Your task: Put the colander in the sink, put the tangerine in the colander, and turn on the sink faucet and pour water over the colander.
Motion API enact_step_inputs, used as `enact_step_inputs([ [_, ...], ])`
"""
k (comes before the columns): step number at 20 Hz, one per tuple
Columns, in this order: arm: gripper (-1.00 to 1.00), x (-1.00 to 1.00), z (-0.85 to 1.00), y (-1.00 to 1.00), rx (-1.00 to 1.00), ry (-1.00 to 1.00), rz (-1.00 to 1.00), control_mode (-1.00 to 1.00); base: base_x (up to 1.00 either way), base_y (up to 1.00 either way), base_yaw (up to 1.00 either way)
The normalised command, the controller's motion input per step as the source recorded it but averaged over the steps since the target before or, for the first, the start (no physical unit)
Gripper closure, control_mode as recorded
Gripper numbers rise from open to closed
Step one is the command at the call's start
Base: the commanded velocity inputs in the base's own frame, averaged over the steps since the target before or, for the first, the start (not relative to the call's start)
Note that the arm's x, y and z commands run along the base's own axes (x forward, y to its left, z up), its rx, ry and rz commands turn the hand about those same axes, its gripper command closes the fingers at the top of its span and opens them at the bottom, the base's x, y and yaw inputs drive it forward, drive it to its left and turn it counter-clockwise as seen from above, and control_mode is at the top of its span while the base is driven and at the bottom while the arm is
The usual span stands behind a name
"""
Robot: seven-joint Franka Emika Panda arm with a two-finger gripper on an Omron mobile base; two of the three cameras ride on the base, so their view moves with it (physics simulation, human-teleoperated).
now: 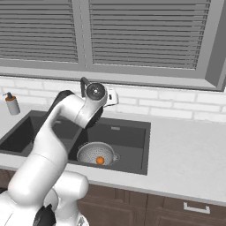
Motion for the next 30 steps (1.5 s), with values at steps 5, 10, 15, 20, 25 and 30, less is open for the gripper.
enact_step_inputs([
  [5, -1.0, 0.0, -0.03, -0.03, 0.0, 0.0, 0.0, -1.0, 0.0, 0.0, 0.0],
  [10, -1.0, 0.03, -0.32, -0.14, 0.0, -0.02, 0.05, -1.0, 0.0, 0.0, 0.0],
  [15, -1.0, 0.16, -0.44, -0.11, 0.0, 0.0, 0.13, -1.0, 0.0, 0.0, 0.0],
  [20, -1.0, 0.17, -0.29, -0.12, 0.02, 0.0, 0.12, -1.0, 0.0, 0.0, 0.0],
  [25, -1.0, 0.18, -0.21, -0.21, 0.04, 0.0, 0.12, -1.0, 0.0, 0.0, 0.0],
  [30, -1.0, 0.2, -0.17, -0.03, 0.02, -0.01, 0.13, -1.0, 0.0, 0.0, 0.0],
])
